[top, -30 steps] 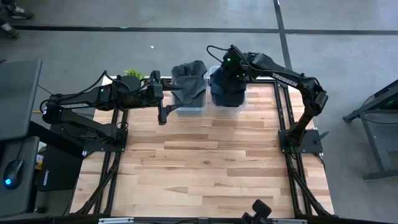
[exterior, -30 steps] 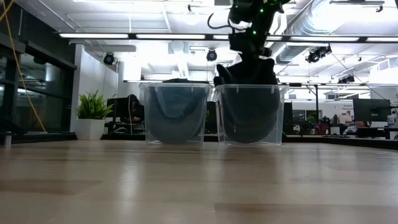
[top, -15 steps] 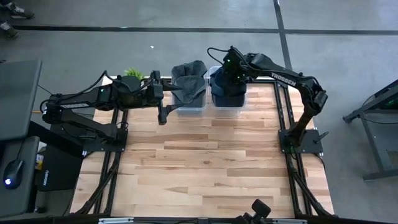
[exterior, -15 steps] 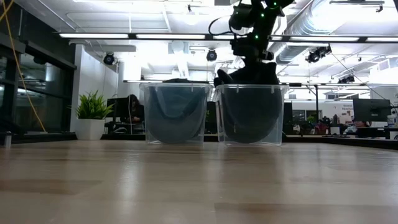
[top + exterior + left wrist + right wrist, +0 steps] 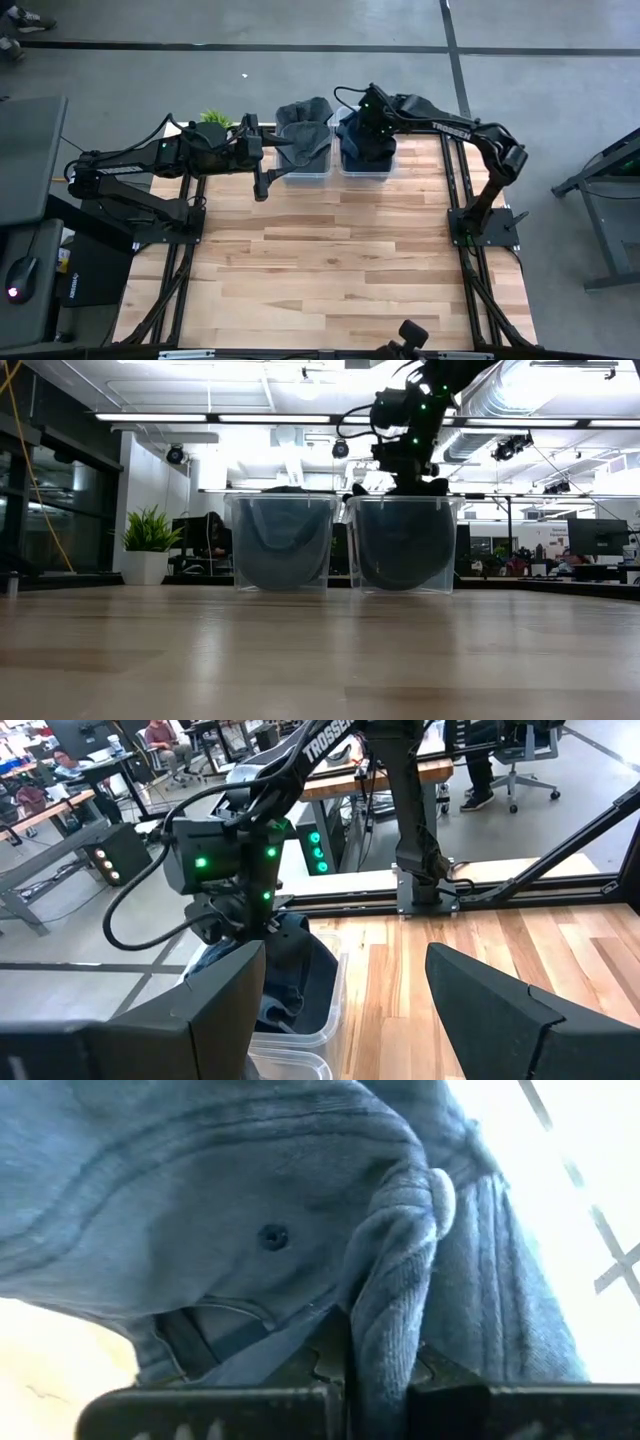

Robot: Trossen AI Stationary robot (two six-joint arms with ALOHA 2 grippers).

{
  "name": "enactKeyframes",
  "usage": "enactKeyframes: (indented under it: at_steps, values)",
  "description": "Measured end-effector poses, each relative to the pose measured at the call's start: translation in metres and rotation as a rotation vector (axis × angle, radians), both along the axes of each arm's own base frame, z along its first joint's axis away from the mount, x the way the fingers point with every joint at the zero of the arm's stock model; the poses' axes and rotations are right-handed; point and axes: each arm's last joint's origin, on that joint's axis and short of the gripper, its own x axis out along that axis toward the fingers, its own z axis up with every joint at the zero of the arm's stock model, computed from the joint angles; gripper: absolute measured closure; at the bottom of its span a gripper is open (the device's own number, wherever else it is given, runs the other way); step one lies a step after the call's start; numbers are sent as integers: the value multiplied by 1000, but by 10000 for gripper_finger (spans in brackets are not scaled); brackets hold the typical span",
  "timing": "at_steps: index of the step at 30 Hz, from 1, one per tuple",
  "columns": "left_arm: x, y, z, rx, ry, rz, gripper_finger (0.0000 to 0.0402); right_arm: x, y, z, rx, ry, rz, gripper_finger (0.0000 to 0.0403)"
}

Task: Pick & Place hat
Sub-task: Put the blue cap into the right transparent bin, then return to Home Position

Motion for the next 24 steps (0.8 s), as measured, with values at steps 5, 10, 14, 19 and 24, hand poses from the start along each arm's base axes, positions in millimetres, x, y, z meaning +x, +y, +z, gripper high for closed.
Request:
enactKeyframes:
  at_steps: [5, 10, 14, 19, 24]
  values:
    - [0, 0, 0, 0, 5, -1, 128, -2, 2, 10, -32, -25, 37, 369]
    - [0, 0, -2, -1, 16, -2, 128, -10, 8, 26, -74, -49, 78, 337]
    - [0, 0, -2, -2, 23, -2, 128, -18, 13, 42, -102, -88, 91, 297]
    - [-1, 0, -3, -6, 27, -1, 128, -28, 23, 60, -107, -154, 113, 243]
    - [-1, 0, -4, -13, 42, 1, 128, -39, 34, 77, -66, -266, 151, 212]
